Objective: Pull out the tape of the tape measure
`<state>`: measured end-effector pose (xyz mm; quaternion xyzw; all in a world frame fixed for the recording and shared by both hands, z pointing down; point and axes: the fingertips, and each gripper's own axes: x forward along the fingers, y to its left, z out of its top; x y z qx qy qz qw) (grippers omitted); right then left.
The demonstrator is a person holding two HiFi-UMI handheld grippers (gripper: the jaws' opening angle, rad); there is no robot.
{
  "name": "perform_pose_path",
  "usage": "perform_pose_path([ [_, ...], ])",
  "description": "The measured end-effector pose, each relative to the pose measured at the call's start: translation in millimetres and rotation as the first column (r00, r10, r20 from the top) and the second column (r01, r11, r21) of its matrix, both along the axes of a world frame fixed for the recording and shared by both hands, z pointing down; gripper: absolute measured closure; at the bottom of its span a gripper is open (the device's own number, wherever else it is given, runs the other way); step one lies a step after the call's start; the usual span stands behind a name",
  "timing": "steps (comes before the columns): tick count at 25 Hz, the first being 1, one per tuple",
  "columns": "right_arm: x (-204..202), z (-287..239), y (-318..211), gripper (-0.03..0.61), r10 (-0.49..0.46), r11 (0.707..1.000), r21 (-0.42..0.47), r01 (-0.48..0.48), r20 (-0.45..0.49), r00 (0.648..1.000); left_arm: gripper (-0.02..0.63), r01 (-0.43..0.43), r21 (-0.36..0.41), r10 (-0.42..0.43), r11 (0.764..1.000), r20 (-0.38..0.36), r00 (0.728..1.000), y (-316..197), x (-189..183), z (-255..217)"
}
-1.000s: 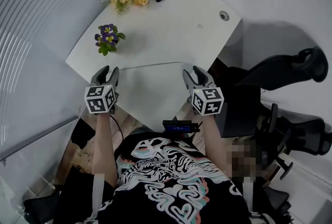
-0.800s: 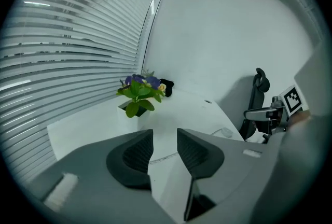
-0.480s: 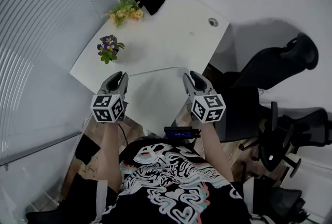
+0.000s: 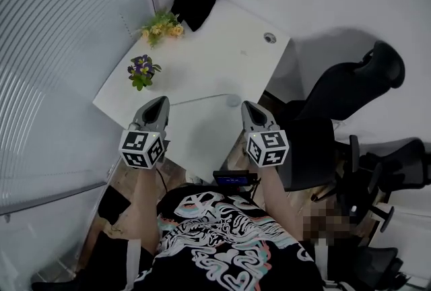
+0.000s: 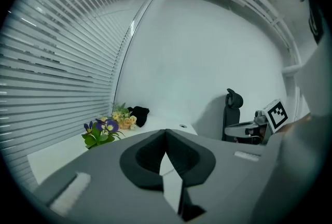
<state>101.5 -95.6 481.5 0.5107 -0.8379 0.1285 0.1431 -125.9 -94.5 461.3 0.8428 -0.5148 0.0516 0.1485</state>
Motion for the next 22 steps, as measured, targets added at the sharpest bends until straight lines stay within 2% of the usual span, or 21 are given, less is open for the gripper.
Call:
perform_pose_path([
  [3, -1.6, -2.6, 1.4, 0.577, 0.003, 1.000, 0.002, -0.004, 0.012, 1.000, 0.612, -0.003, 0.006, 0.003, 1.000, 0.026, 1.000, 1.8, 1.3, 0.9],
  [18, 10.1, -8.5, 6.7, 0.577, 0.035, 0.999, -0.011, -0.035, 0.018, 0.999, 0.612, -0.011, -0.017, 0.011, 1.000, 0.034, 0.999, 4.8, 9.1, 3.3],
  [22, 13.8, -7.8, 6.6, 0.578, 0.039, 0.999, -0.010, -0.039, 0.007, 0.999, 0.612, -0.014, -0.024, 0.014, 1.000, 0.005, 1.000, 4.2, 9.5, 3.6],
])
